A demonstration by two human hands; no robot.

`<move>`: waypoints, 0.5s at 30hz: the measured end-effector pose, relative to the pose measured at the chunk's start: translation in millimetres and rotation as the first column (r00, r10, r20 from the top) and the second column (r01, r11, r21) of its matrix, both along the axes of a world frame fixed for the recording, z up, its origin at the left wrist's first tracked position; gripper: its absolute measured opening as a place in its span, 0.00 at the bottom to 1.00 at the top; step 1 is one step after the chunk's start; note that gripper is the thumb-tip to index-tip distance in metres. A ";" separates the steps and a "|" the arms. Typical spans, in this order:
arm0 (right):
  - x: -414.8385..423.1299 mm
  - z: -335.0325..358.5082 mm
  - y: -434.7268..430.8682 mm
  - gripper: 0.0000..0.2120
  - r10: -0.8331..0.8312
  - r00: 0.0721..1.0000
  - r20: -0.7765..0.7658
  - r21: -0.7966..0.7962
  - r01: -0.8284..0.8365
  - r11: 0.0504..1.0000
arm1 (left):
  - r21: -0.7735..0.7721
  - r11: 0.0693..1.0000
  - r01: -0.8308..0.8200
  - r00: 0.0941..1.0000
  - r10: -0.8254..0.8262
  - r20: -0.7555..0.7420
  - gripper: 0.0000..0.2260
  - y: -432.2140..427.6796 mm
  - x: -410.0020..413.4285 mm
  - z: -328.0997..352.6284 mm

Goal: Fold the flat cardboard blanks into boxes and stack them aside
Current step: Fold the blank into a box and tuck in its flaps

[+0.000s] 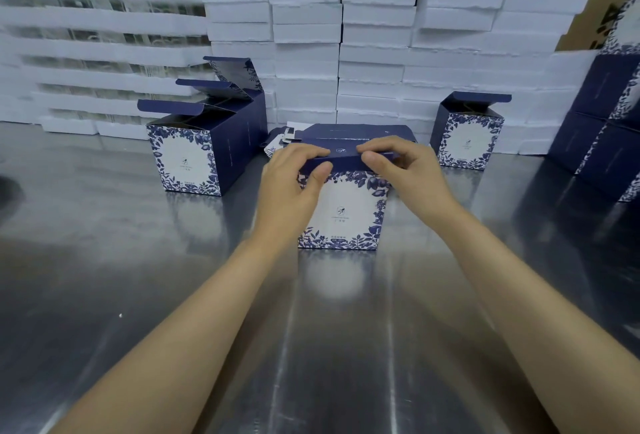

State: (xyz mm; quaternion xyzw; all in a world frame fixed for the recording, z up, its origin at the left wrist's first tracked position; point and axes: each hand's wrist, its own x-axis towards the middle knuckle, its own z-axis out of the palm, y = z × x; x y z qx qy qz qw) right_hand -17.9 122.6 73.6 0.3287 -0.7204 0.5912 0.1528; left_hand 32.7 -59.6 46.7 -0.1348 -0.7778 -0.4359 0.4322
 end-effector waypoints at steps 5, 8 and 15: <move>9.0 10.8 -8.3 0.06 -0.025 0.998 -0.057 -0.008 0.025 1.000 | 0.040 0.999 0.002 0.997 0.001 -0.077 0.05 -4.0 2.2 9.1; 12.3 12.2 -11.2 0.09 -0.064 0.994 -0.089 -0.003 0.064 0.998 | 0.059 0.997 -0.040 0.995 0.045 -0.086 0.04 -5.8 1.9 8.5; 20.3 5.8 -18.1 0.06 -0.219 0.927 -0.305 -0.039 0.218 0.975 | 0.099 0.993 -0.067 0.993 0.076 -0.086 0.04 -3.7 4.3 11.0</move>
